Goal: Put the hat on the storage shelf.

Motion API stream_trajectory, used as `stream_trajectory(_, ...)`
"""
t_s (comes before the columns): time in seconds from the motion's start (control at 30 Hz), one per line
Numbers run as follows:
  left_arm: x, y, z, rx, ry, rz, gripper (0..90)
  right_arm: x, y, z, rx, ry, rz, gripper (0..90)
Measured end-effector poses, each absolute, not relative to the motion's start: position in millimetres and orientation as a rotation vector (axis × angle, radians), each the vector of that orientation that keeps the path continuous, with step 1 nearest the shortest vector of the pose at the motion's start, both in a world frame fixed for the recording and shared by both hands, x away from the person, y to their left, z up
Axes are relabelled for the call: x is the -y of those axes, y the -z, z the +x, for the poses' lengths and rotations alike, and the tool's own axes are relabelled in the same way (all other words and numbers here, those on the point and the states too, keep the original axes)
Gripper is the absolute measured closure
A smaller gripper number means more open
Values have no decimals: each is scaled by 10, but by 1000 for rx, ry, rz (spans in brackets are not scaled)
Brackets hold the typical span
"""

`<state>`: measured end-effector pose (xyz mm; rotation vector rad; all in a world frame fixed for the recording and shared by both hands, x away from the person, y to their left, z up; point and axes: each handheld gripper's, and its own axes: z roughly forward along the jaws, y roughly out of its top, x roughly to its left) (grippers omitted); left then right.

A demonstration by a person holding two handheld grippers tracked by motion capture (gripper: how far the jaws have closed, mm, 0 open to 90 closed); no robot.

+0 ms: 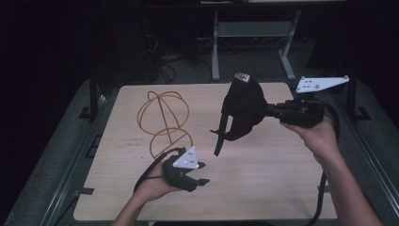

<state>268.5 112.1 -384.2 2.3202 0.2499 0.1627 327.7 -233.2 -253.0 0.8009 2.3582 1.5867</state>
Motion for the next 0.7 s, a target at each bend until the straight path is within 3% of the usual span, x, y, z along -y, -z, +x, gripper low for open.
stream_trajectory(0.7,-1132,3891,2675,-250,-146,2330,452,1789,2277,3488,-2399,-1604,675,847)
